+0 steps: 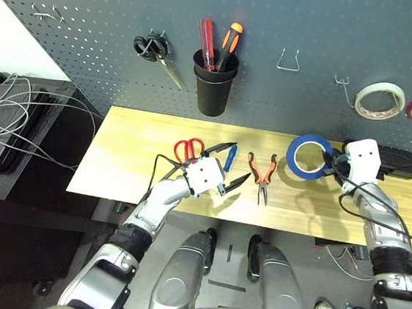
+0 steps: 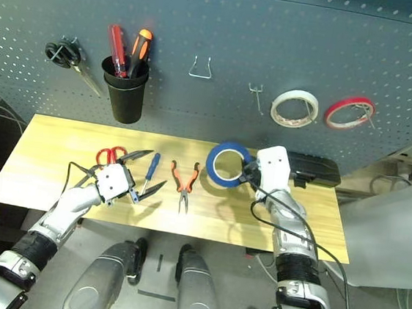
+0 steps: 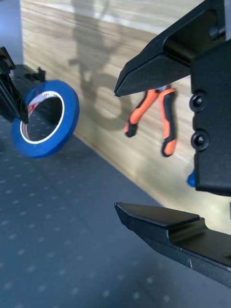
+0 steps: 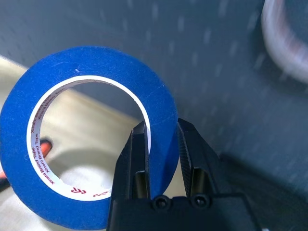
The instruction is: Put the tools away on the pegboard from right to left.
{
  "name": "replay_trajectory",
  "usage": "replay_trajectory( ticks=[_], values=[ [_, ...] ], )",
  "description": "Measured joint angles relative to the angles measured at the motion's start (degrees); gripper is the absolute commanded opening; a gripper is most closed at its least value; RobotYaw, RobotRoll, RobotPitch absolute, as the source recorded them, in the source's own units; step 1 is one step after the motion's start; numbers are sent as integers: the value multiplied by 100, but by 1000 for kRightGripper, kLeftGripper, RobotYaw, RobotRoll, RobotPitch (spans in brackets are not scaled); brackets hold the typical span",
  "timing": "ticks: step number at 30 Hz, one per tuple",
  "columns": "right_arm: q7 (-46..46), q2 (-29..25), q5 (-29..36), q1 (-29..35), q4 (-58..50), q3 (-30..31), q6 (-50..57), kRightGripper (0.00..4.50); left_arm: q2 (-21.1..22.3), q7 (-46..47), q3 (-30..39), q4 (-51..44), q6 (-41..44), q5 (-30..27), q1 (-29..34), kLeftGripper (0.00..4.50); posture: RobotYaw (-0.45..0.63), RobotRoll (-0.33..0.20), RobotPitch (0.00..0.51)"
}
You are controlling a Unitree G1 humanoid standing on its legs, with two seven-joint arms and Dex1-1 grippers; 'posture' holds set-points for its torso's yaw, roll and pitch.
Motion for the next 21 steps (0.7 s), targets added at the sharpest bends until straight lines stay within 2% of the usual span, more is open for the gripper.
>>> replay_trajectory(
  ticks=[11,21],
  values=[
    [76,-239,-262,233,-473,188,-1731,734,8,150,53,-195,-19,1,7,4500,3,0,241],
    [-385,-409,-406,683,-1301,-55,-2072,733,46,156,104,-203,-60,0,-2,4500,-24,0,239]
  ],
)
